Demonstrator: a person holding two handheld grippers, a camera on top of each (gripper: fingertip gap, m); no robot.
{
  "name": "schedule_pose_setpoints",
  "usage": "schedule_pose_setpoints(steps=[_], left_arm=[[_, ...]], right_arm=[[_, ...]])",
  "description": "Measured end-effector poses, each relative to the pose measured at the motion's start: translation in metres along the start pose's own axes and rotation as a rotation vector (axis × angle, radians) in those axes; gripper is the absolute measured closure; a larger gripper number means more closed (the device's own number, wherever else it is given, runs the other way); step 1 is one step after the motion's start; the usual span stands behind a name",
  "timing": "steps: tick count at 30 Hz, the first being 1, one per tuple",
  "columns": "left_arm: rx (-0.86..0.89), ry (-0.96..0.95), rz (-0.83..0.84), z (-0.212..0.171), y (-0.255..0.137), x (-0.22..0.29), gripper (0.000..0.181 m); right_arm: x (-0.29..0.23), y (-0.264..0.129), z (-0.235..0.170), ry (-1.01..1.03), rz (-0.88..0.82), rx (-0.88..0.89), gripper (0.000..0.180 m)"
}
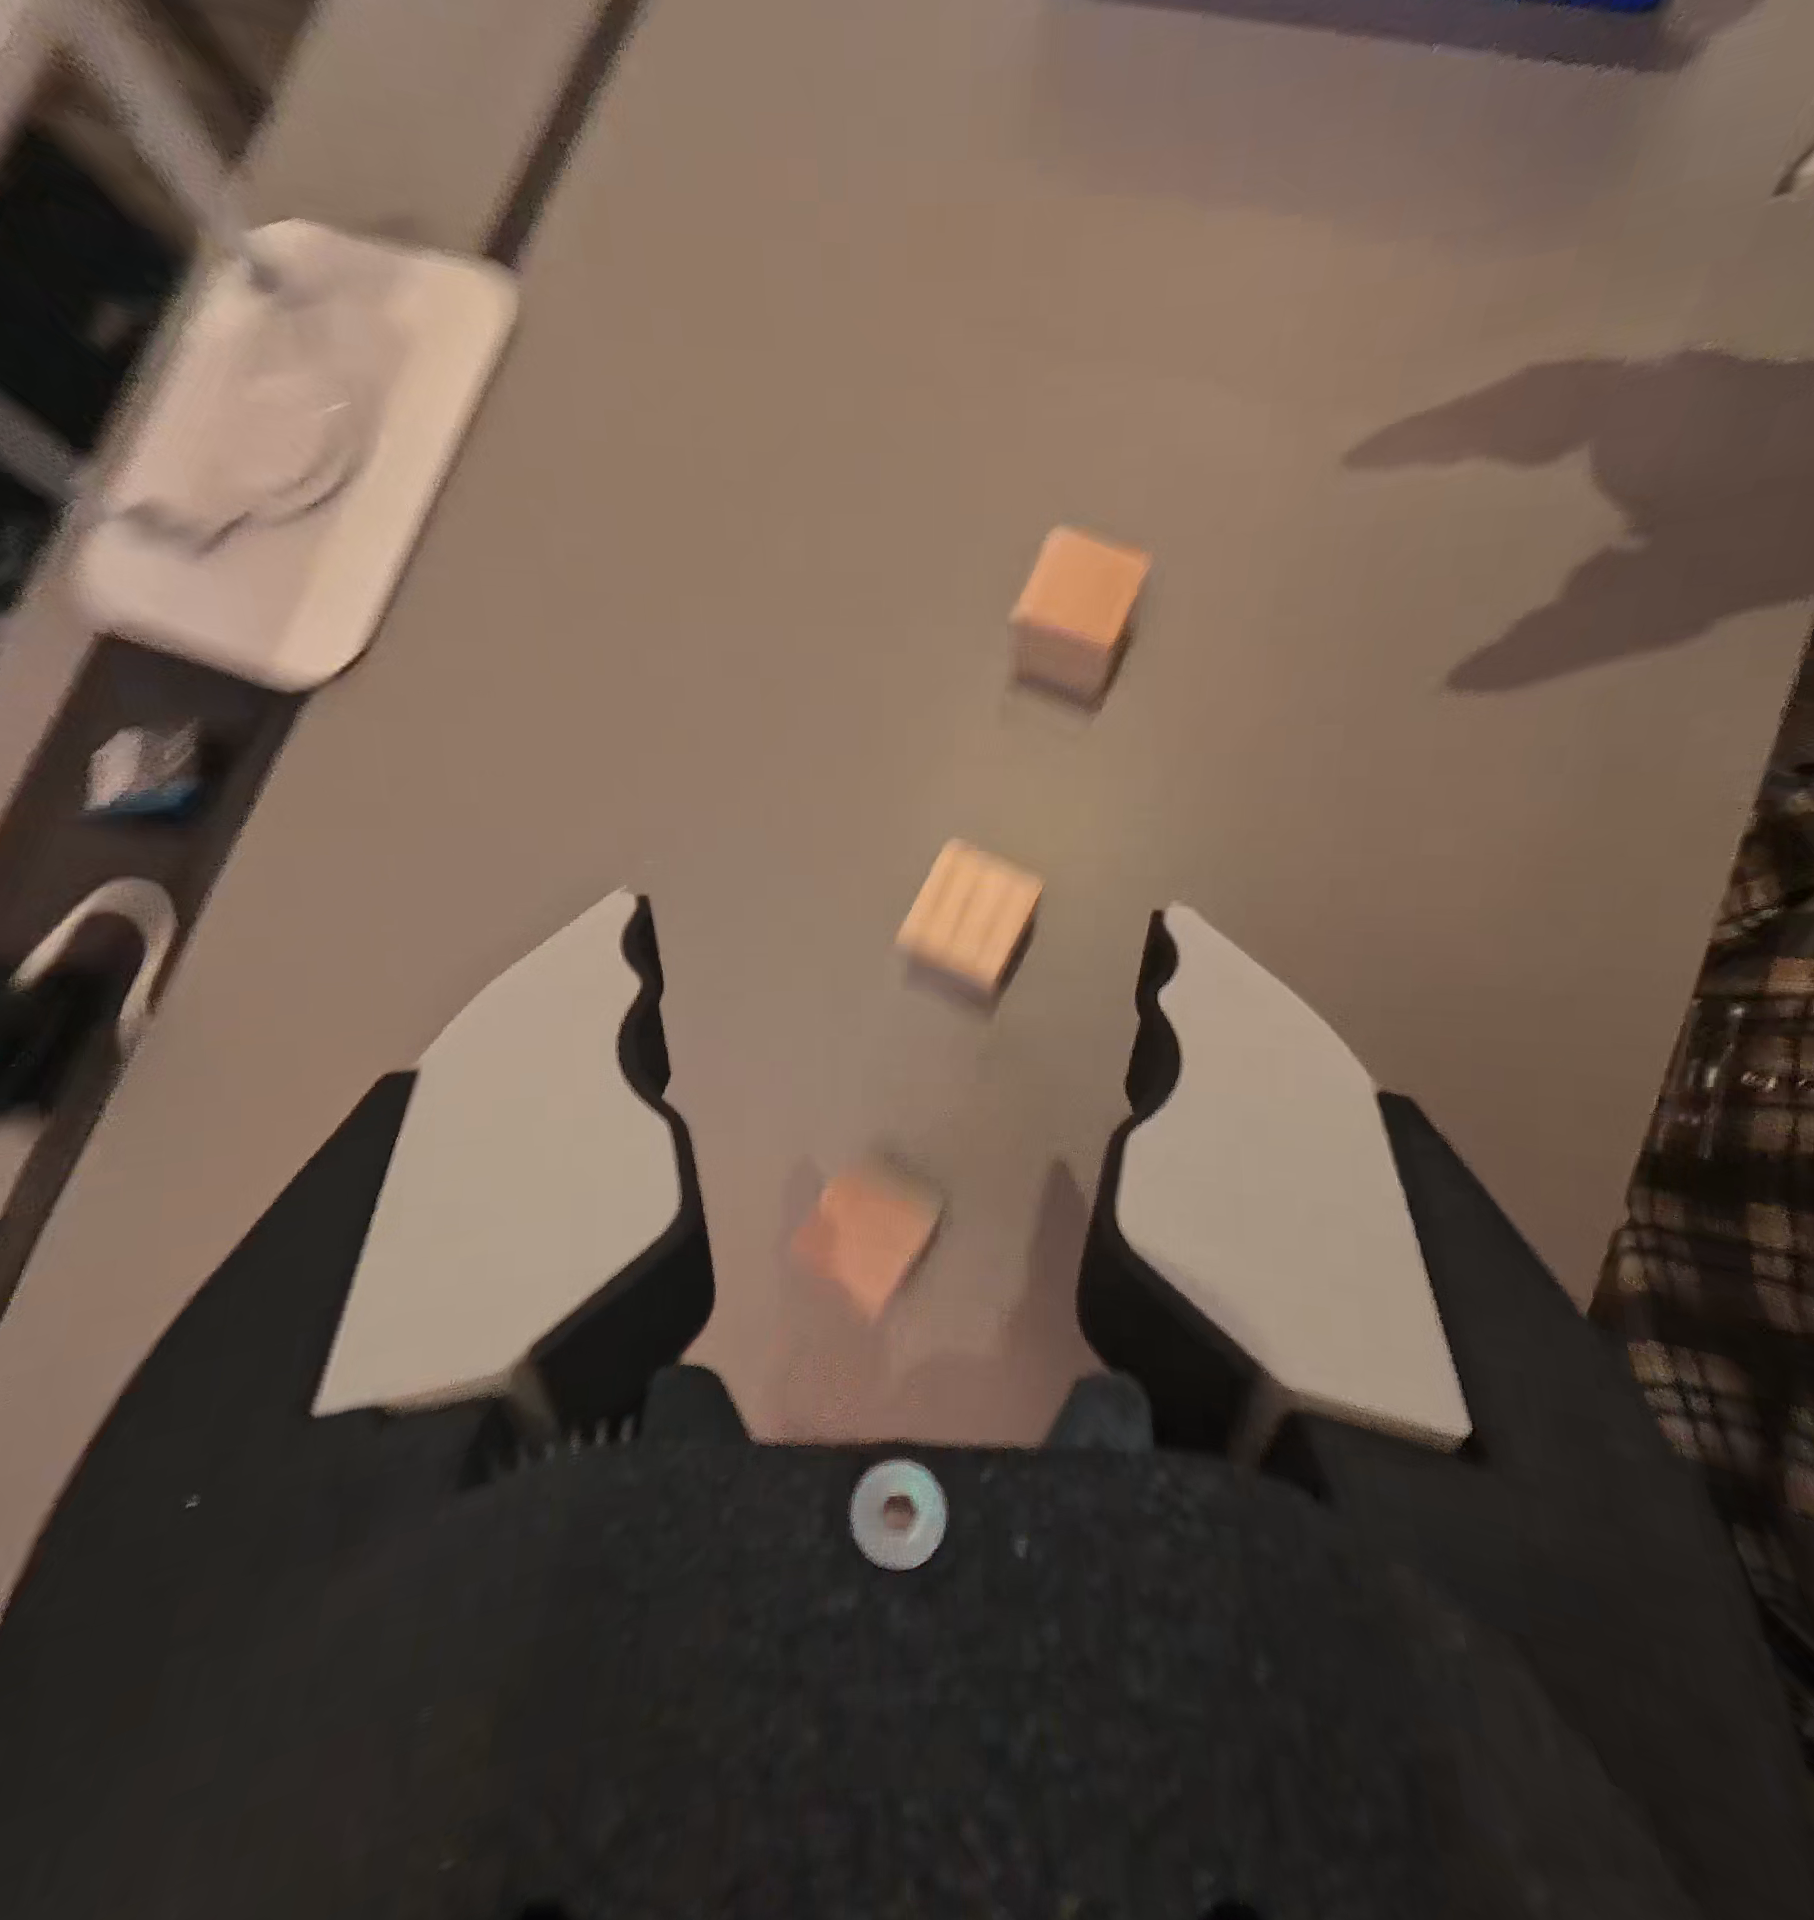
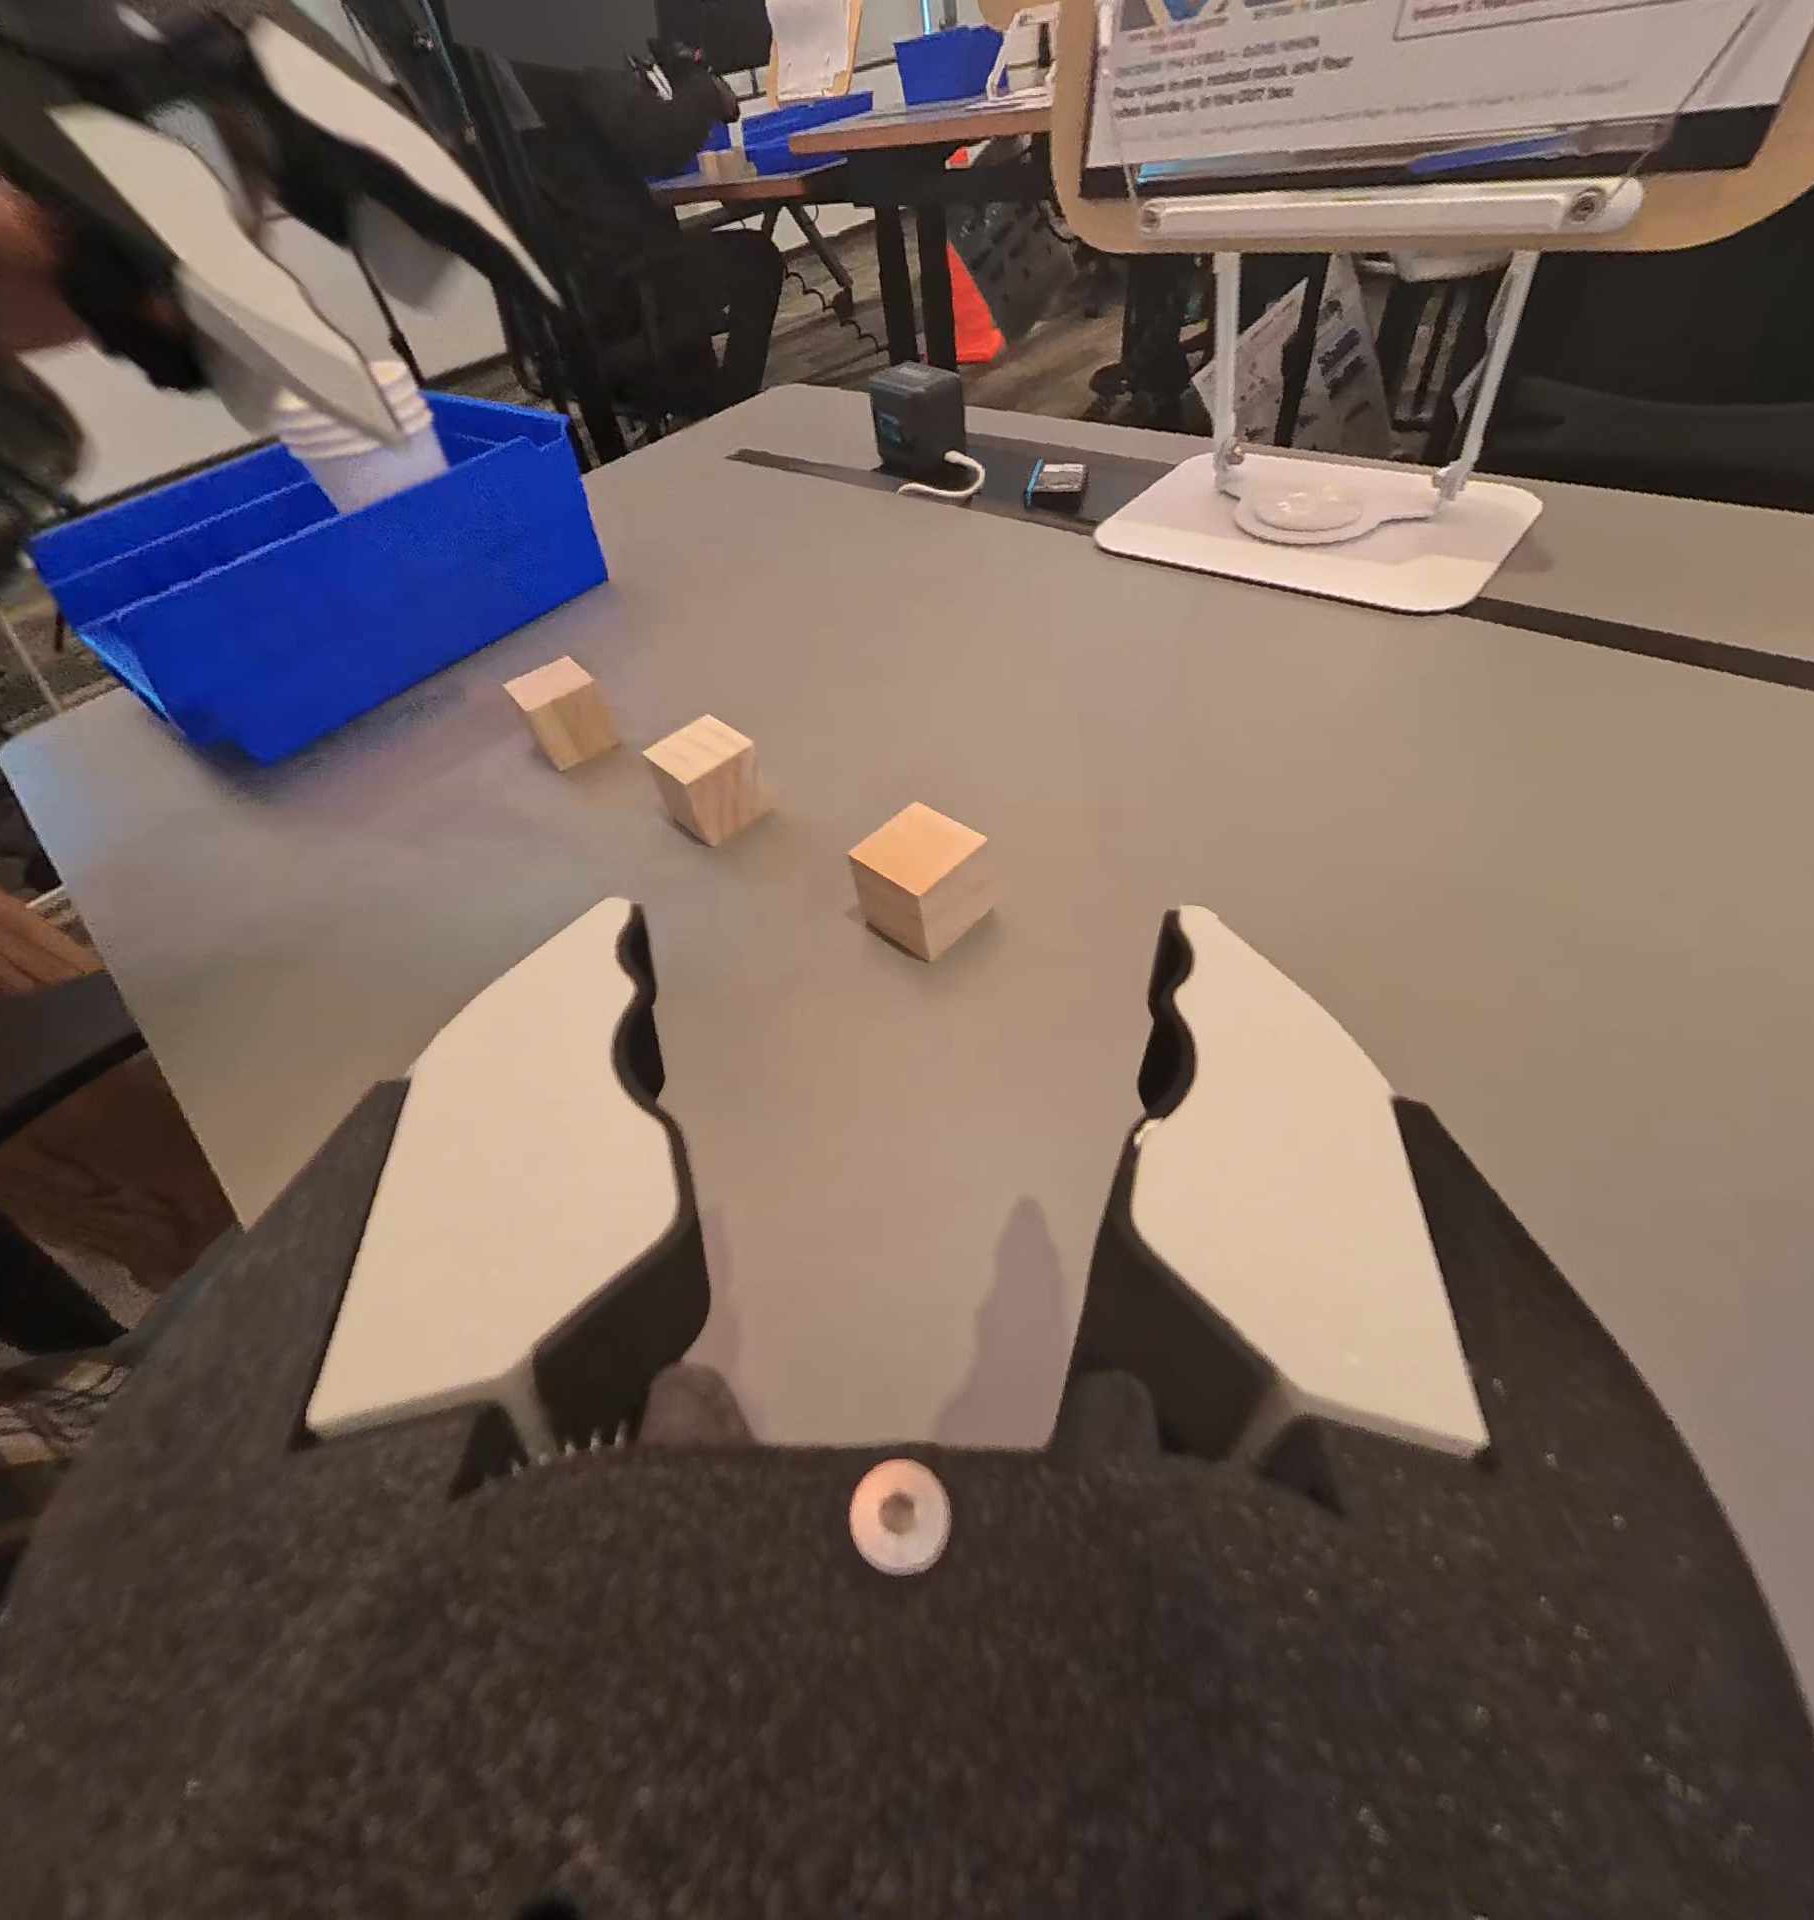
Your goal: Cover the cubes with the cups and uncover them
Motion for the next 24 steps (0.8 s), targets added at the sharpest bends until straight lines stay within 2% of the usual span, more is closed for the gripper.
schedule_pose_setpoints(steps=[3, 5, 8, 11, 15, 19, 24], left_arm=[[-0.02, -0.182, 0.222, -0.067, -0.08, -0.038, 0.094], [-0.021, -0.383, 0.38, -0.117, -0.122, -0.06, 0.095], [0.081, -0.739, 0.491, -0.181, -0.155, -0.073, 0.106], [0.11, -1.045, 0.549, -0.24, -0.15, -0.076, 0.107], [0.006, -1.251, 0.526, -0.295, -0.105, -0.071, 0.098], [-0.071, -1.345, 0.467, -0.311, -0.073, -0.068, 0.09], [-0.146, -1.356, 0.507, -0.316, -0.064, -0.073, 0.092]], right_arm=[[-0.008, 0.002, 0.003, -0.02, 0.007, -0.002, 0.089], [-0.011, 0.004, 0.005, -0.025, 0.008, -0.001, 0.089], [-0.015, 0.008, 0.006, -0.024, 0.017, -0.002, 0.09], [-0.018, 0.014, 0.003, -0.023, 0.028, -0.02, 0.09], [-0.02, 0.019, 0.0, -0.008, 0.032, -0.043, 0.09], [-0.022, 0.02, 0.007, -0.001, 0.044, -0.017, 0.09], [-0.03, 0.028, 0.01, -0.017, 0.068, -0.032, 0.09]])
Point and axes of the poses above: each gripper's, where its closed fingertips meet, y out along the fingers, z out of its top, x = y × z across the jaws, the point moved 3 cm from there along -y, back along the fingers, and after that the axes turned 6 degrees about -x, right-handed, at the moved point
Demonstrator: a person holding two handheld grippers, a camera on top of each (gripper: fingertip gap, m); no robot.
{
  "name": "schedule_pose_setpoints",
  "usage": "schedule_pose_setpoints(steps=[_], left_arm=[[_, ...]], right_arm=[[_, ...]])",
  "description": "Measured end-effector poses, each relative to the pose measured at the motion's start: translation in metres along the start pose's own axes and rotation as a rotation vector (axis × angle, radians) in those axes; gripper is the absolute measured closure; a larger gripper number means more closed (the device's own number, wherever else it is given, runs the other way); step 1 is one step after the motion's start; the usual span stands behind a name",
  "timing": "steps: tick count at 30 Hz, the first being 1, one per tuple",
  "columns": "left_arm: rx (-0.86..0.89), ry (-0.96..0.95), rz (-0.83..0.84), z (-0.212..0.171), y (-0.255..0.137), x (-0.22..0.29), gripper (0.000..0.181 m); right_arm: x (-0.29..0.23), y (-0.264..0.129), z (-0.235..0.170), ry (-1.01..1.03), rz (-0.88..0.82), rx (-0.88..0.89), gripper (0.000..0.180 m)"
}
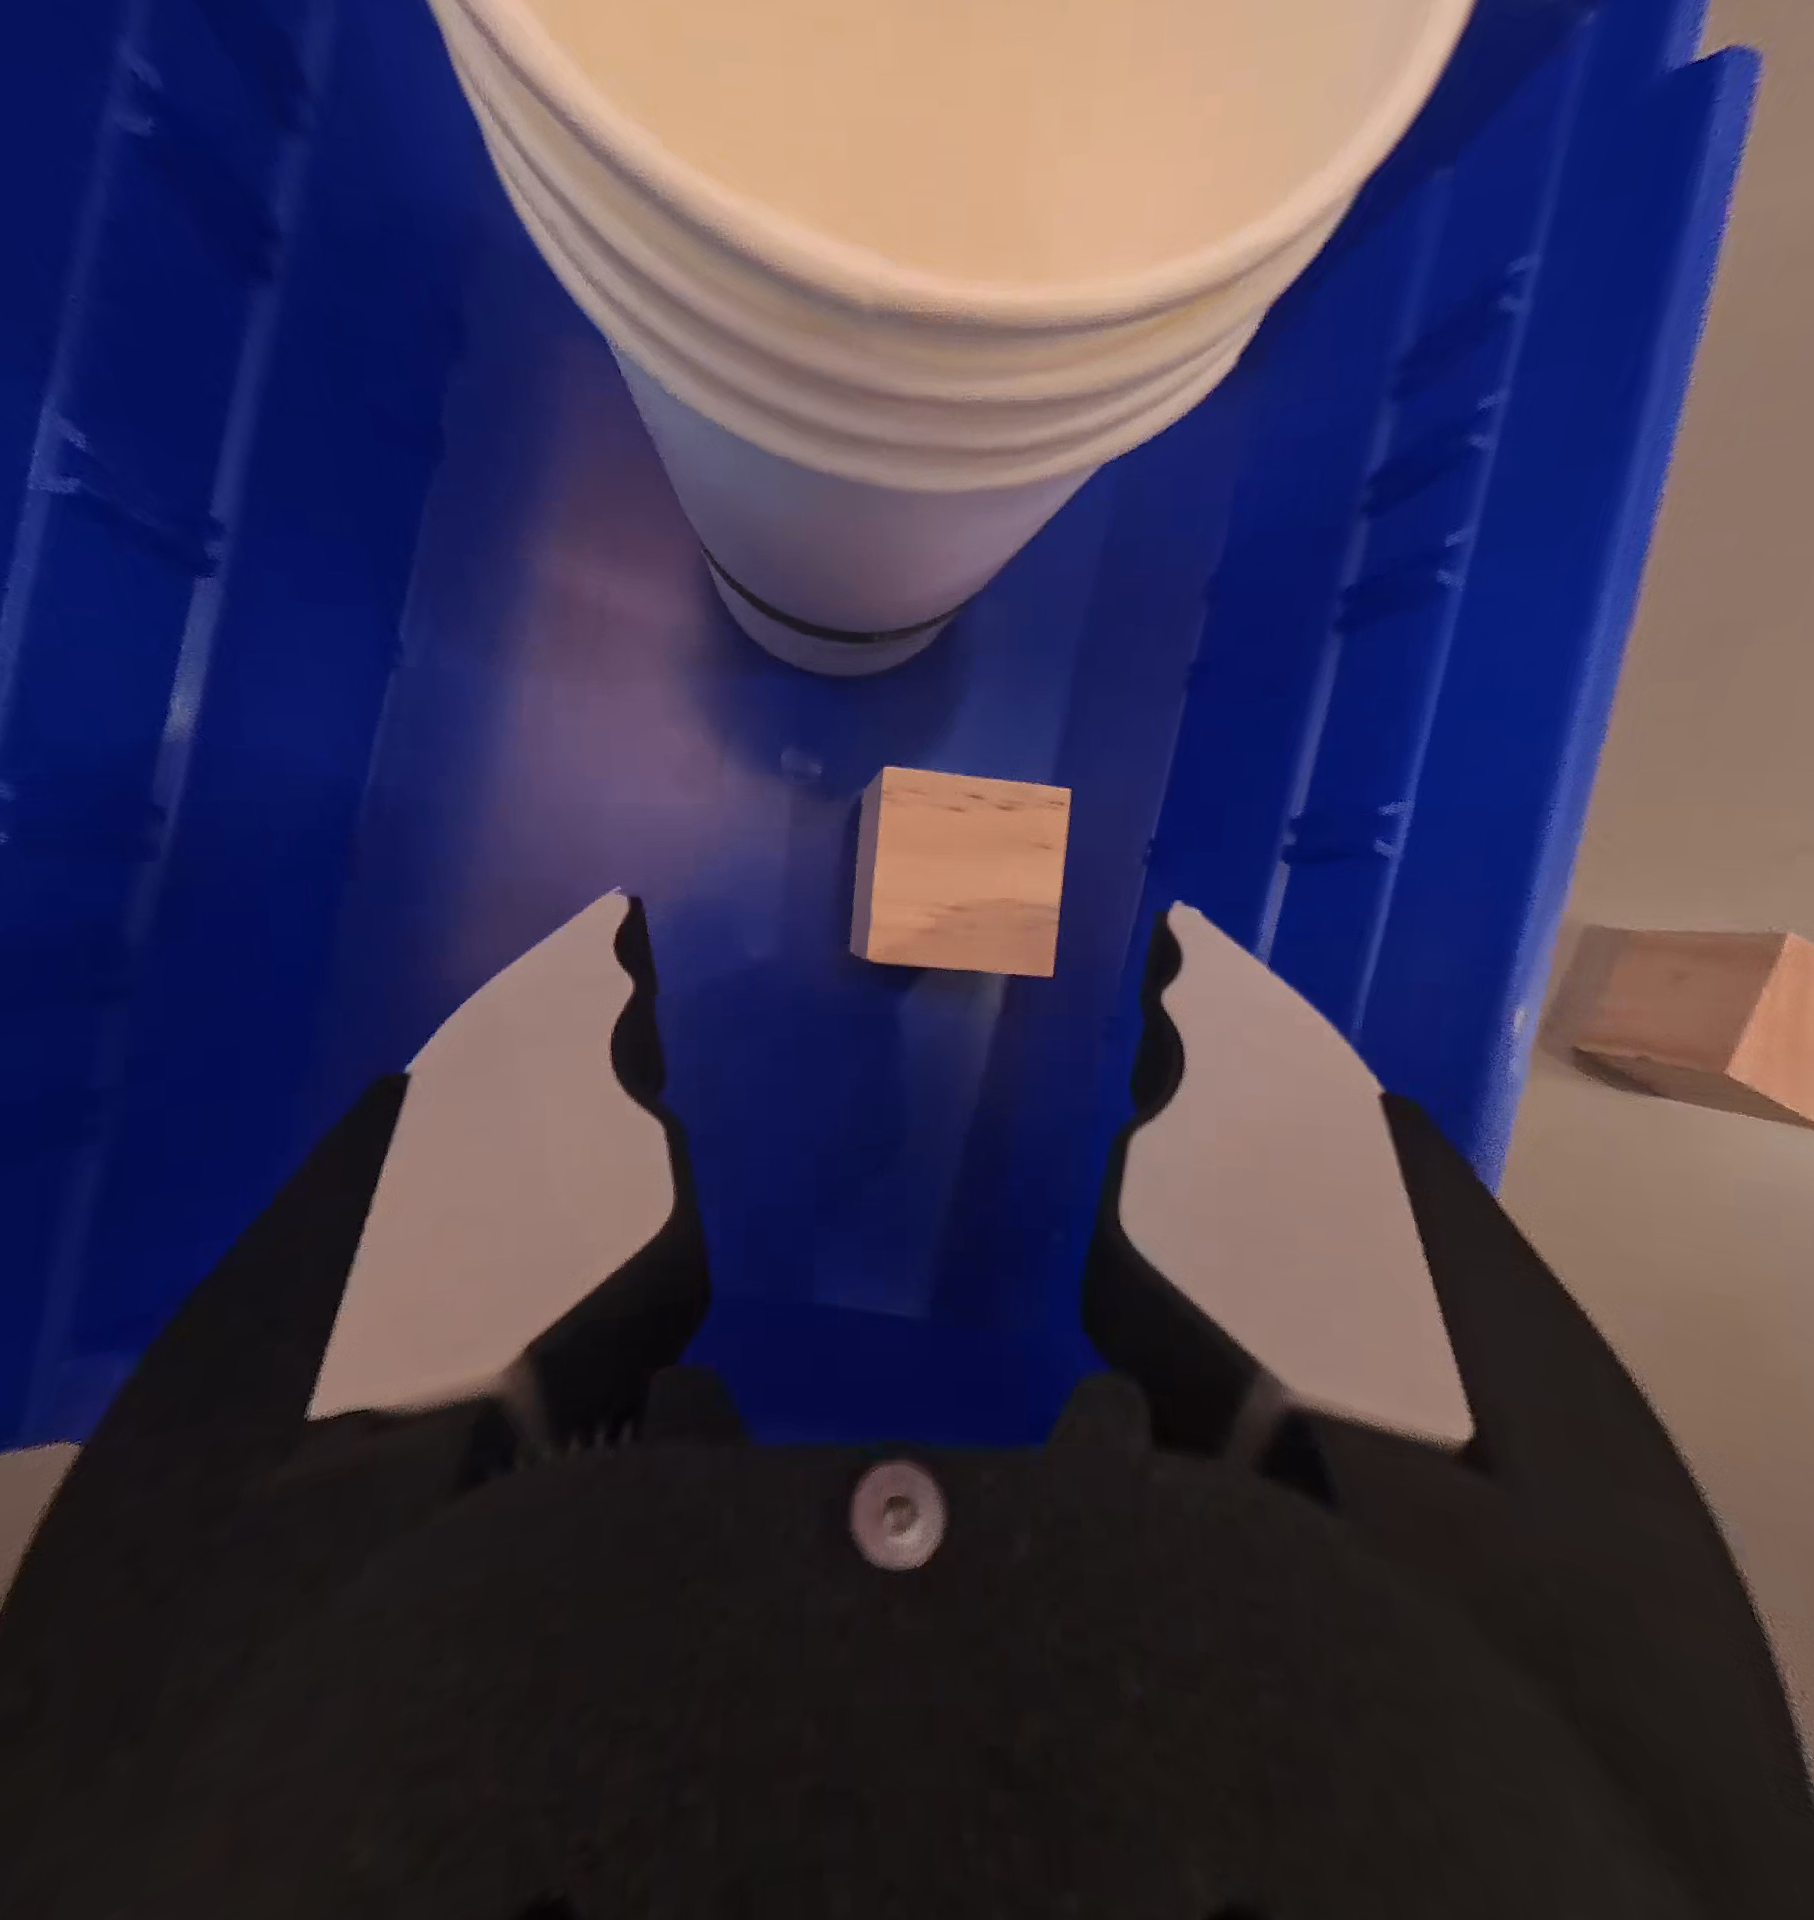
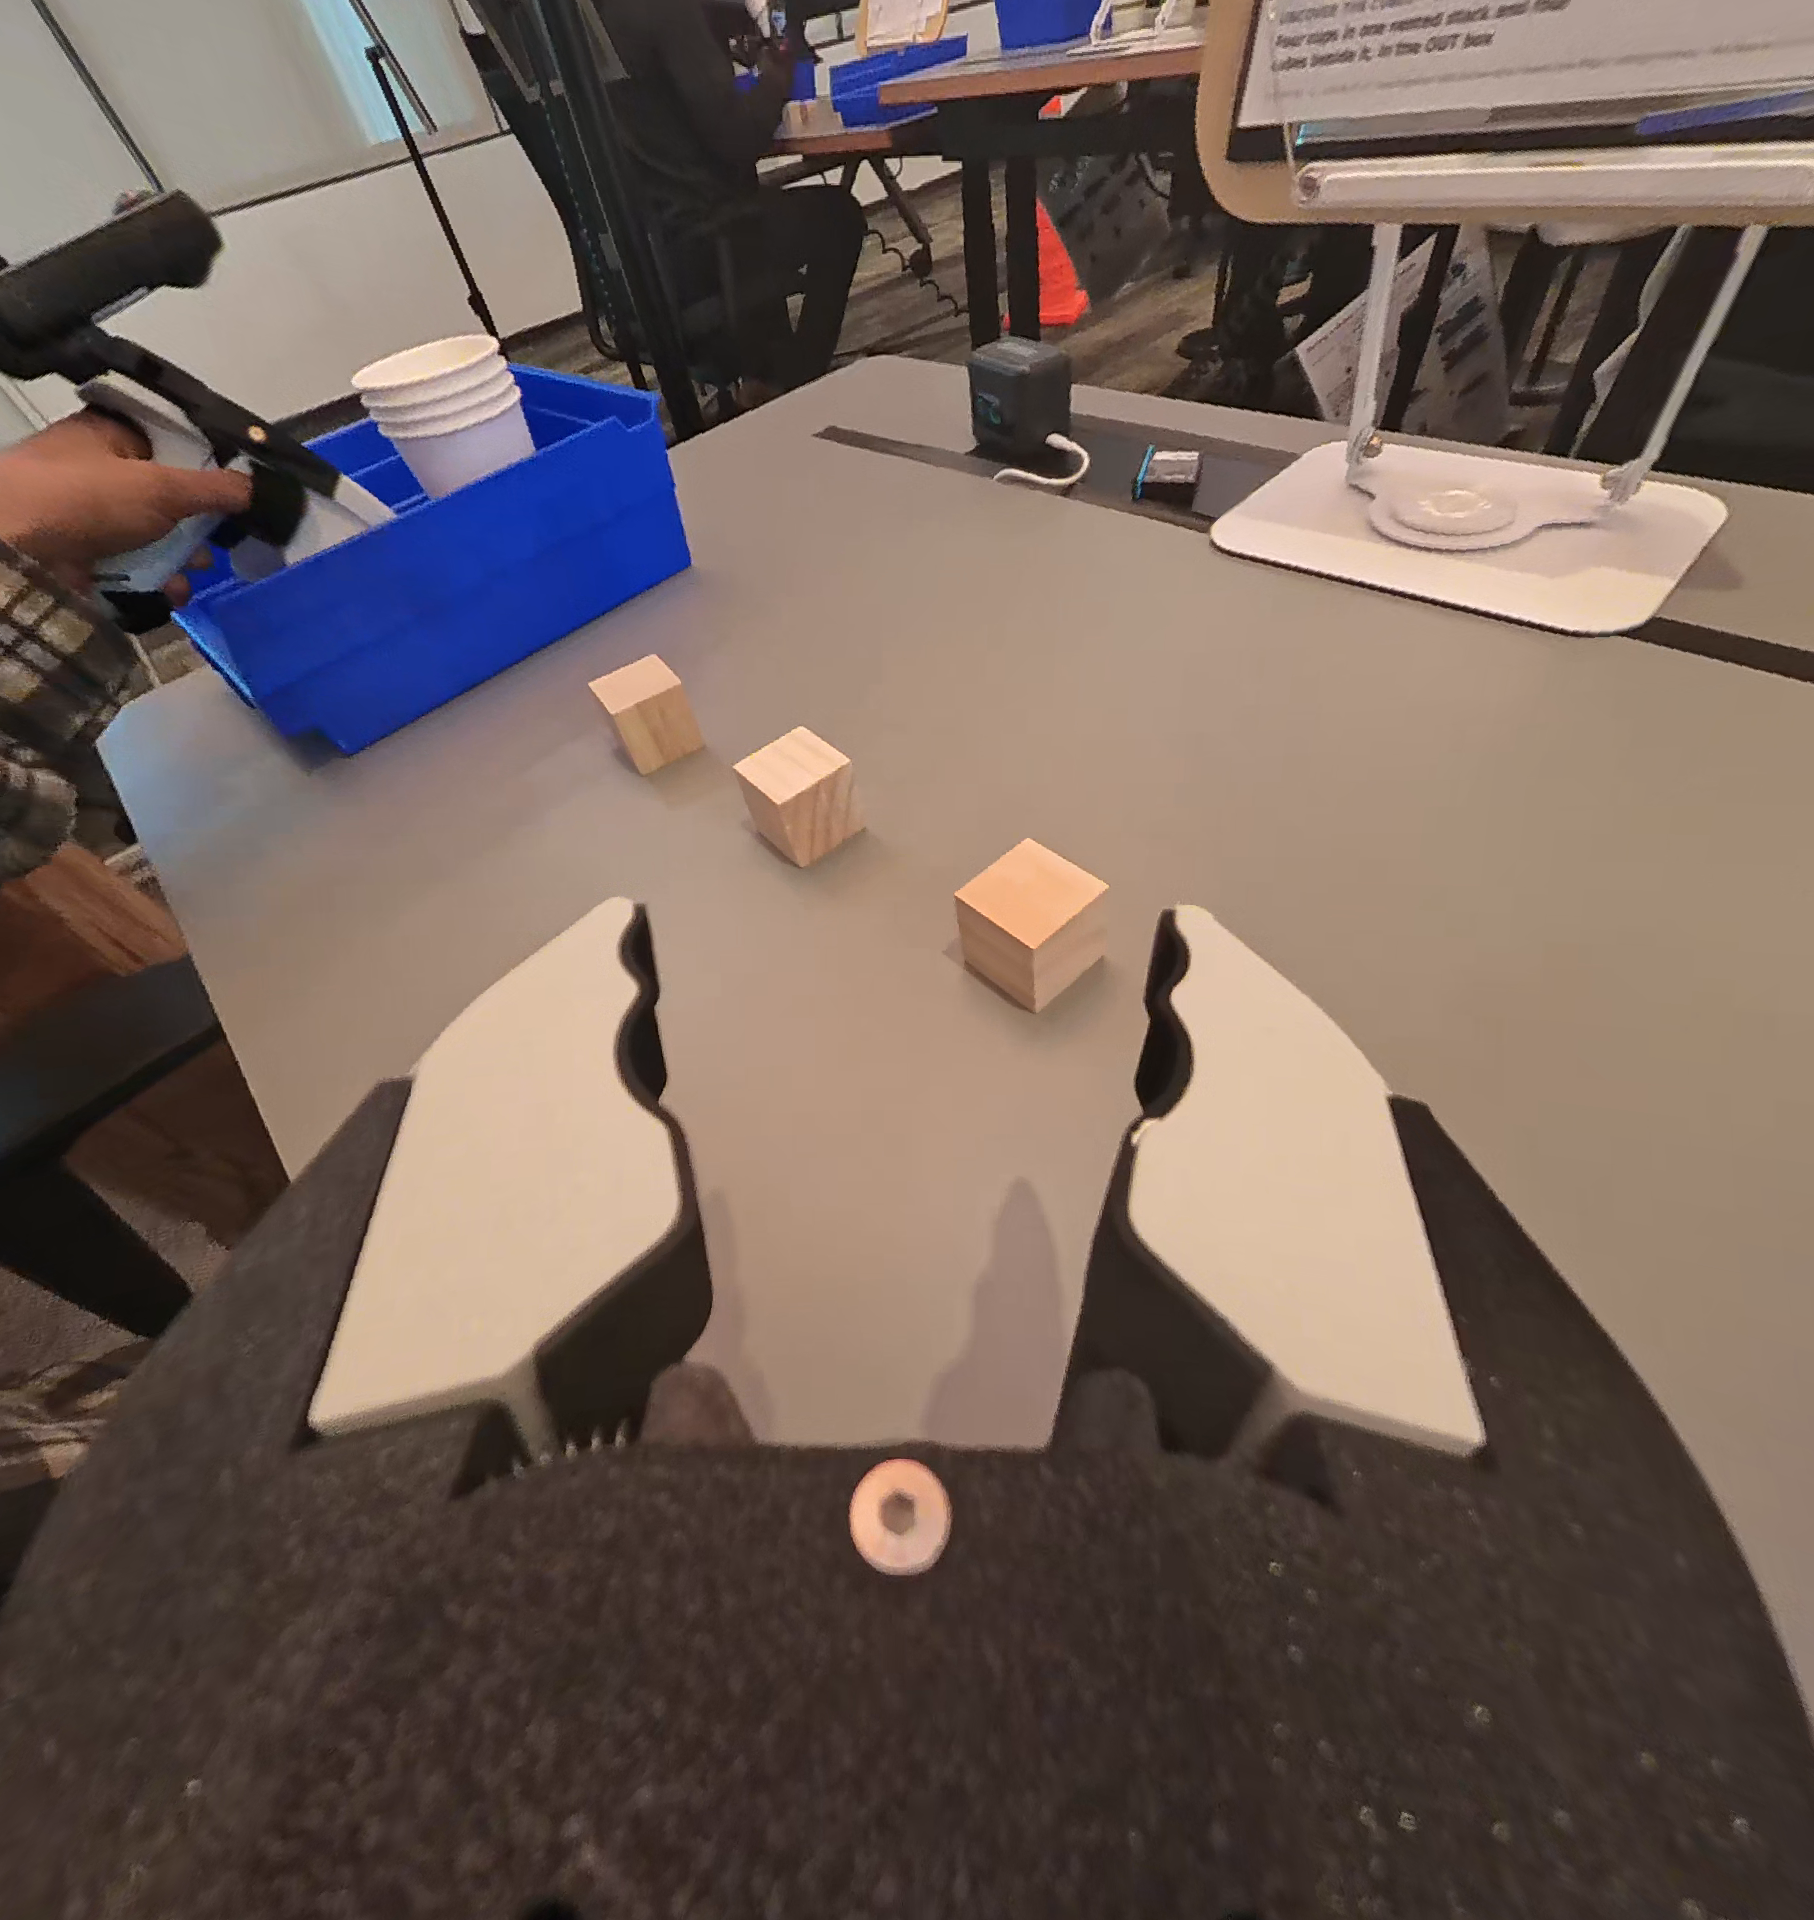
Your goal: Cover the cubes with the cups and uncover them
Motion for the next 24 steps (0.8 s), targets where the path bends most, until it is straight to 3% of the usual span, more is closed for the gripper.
schedule_pose_setpoints(steps=[10, 11, 12, 15, 19, 24], left_arm=[[-0.148, 0.04, 0.066, -0.008, 0.037, -0.003, 0.094], [-0.165, 0.059, 0.06, -0.008, 0.041, -0.002, 0.098], [-0.168, 0.082, 0.03, -0.007, 0.043, 0.002, 0.124], [-0.166, 0.118, 0.017, -0.005, 0.04, 0.0, 0.136], [-0.113, 0.17, 0.046, 0.001, 0.001, -0.016, 0.135], [0.083, 0.273, 0.051, 0.026, -0.097, 0.002, 0.135]], right_arm=[[-0.002, 0.001, 0.002, -0.005, -0.004, 0.004, 0.09], [-0.001, 0.001, 0.002, -0.003, -0.005, 0.005, 0.09], [0.0, 0.0, 0.002, -0.001, -0.007, 0.009, 0.09], [0.002, -0.006, 0.003, 0.0, -0.017, 0.018, 0.09], [0.009, -0.017, 0.003, 0.008, -0.038, 0.037, 0.09], [0.017, -0.027, 0.003, 0.01, -0.063, 0.049, 0.09]])
Point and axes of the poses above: each gripper's, where its closed fingertips meet, y out along the fingers, z out of its top, x = y × z across the jaws, the point moved 3 cm from there along -y, back along the fingers, and after that the axes turned 6 degrees about -x, right-handed, at the moved point
